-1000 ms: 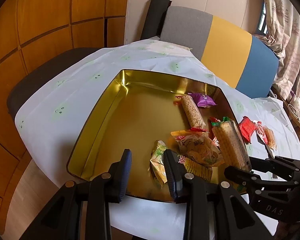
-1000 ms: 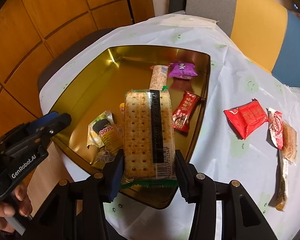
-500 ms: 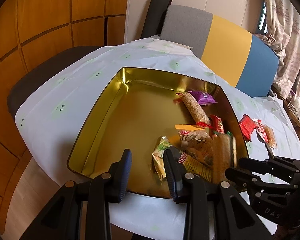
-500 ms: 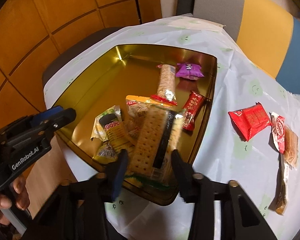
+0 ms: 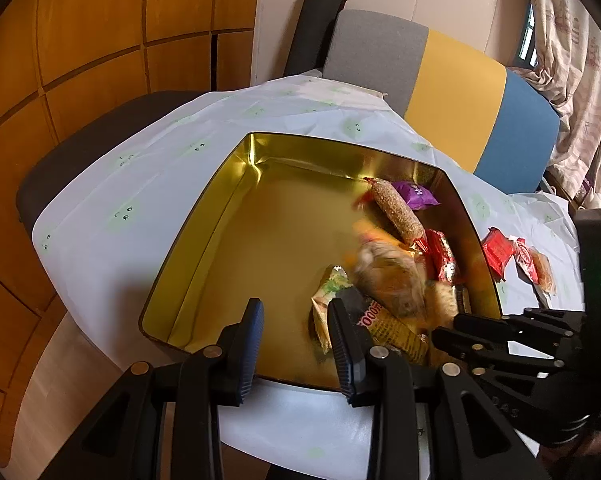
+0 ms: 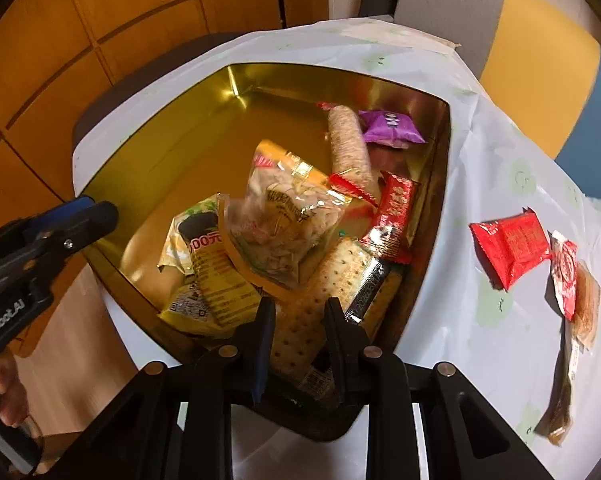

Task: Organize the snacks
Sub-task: 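Carry the cracker pack with the right tool into the tray and release, then grasp the red printed cake pack with the left tool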

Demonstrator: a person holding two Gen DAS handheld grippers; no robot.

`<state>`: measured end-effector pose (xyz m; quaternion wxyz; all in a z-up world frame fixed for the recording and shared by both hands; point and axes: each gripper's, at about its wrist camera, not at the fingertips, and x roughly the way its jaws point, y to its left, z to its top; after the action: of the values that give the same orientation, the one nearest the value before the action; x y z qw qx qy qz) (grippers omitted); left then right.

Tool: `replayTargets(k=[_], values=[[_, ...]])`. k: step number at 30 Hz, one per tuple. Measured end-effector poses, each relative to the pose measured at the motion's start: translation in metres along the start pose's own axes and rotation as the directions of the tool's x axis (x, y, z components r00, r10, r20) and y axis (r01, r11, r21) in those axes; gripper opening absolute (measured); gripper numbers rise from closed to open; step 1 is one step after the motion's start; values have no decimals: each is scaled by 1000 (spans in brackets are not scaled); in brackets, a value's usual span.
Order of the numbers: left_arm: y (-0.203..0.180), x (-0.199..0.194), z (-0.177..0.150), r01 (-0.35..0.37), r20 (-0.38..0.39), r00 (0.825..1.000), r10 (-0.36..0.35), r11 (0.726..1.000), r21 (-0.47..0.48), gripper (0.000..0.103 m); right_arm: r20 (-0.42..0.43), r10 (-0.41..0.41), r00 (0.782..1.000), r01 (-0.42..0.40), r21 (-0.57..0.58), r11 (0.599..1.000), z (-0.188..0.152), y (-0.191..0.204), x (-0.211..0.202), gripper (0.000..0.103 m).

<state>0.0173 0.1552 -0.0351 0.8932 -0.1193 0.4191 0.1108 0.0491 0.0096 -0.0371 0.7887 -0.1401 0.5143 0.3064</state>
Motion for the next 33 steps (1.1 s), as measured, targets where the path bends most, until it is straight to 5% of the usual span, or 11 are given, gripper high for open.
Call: replayTargets(k=[12,22,28,33], values=[[-7,-3,0,1,5,1000,-1,1000,23,33,168,55,984,-59,21,998,-6,-5,-48,29],[-32,-14,5,64,22,997,-67,991,118,33,217,-83,973,46,169,985,-43,-94,-95,57],[-74,-26,12,150,28,986,-163,953,265,33,117,-245,963,209,255,944,-81,-179,-107,59],[-126,-30,22,207,-5,974,-228,876,435,33,28,-359,933,335,301,893,-114,-251,-111,63]])
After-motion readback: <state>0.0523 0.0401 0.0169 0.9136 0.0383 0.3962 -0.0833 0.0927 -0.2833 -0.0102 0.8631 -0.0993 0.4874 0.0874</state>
